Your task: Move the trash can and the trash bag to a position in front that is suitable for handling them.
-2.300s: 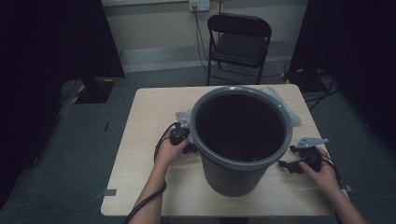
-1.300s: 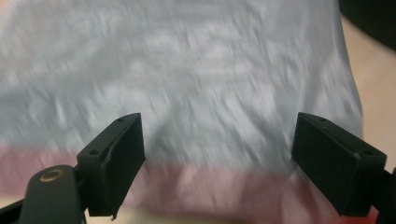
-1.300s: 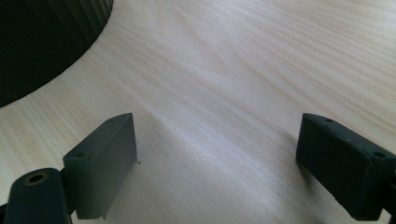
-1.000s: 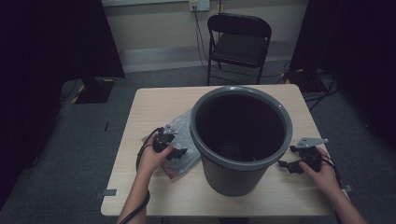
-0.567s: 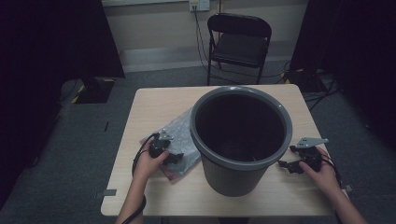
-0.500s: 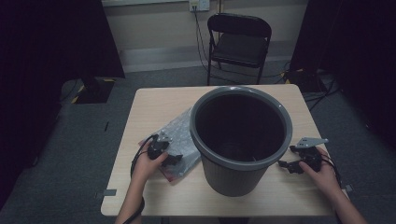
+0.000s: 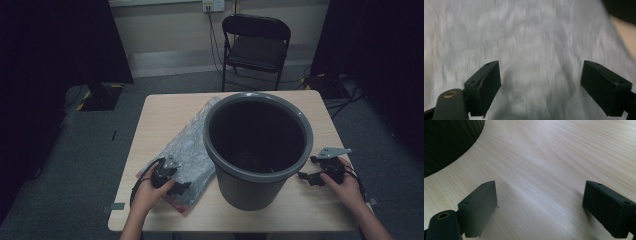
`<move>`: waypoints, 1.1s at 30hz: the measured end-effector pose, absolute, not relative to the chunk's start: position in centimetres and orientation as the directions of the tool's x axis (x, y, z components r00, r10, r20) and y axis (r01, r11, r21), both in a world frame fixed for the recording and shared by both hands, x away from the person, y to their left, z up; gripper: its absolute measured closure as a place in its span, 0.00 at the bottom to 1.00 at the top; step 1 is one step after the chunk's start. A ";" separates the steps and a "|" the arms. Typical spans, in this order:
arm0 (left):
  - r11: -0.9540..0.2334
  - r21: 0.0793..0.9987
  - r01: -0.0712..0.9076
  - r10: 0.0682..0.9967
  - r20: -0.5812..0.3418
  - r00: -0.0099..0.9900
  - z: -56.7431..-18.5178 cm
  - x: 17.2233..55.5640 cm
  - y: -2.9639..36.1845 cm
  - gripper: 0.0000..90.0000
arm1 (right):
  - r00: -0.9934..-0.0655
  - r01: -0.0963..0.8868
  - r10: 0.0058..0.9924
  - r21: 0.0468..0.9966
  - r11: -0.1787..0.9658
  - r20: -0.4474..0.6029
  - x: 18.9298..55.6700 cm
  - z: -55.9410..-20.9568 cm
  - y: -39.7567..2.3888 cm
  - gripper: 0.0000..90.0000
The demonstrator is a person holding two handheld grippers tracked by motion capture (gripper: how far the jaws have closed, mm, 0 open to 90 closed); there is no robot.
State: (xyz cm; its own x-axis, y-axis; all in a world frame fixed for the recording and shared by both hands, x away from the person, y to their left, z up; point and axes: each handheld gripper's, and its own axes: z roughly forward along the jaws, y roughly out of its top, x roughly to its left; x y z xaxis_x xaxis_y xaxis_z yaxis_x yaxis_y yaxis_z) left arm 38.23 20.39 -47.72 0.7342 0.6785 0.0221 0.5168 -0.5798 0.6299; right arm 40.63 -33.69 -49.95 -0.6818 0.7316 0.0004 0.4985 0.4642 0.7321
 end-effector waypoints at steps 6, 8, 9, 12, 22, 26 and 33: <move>-0.568 0.687 0.453 0.664 0.058 0.745 -47.0 42.0 17.4 0.18 | -0.682 0.498 0.731 0.732 0.464 0.000 40.6 -50.0 -33.7 0.13; -0.571 0.688 0.447 0.651 0.047 0.758 -47.5 43.2 15.7 0.18 | -0.682 0.498 0.731 0.732 0.465 0.000 40.6 -50.0 -33.7 0.13; -0.571 0.688 0.447 0.651 0.047 0.758 -47.5 43.2 15.7 0.18 | -0.682 0.498 0.731 0.732 0.464 0.000 40.6 -50.0 -33.7 0.13; -0.586 0.681 0.439 0.629 0.041 0.777 -48.3 43.6 14.4 0.18 | -0.682 0.498 0.731 0.733 0.464 0.001 40.6 -50.0 -33.7 0.13; -0.547 0.700 0.459 0.646 0.005 0.763 -49.6 43.4 14.8 0.17 | -0.683 0.497 0.730 0.732 0.466 -0.001 40.6 -50.0 -33.7 0.13; -0.530 0.697 0.483 0.677 0.005 0.736 -49.5 43.1 15.3 0.17 | -0.683 0.497 0.730 0.732 0.466 -0.001 40.6 -50.0 -33.7 0.13; -0.502 0.701 0.507 0.714 0.005 0.700 -49.6 43.0 16.6 0.17 | -0.683 0.497 0.730 0.732 0.466 -0.001 40.6 -50.0 -33.7 0.13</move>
State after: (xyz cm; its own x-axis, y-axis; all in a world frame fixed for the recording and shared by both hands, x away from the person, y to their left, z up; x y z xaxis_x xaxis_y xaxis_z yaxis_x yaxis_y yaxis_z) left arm 42.99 16.58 -49.60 0.6999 0.7142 0.0049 0.5072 -0.5018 0.7007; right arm 40.63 -33.71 -49.96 -0.6832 0.7302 -0.0007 0.4971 0.4658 0.7321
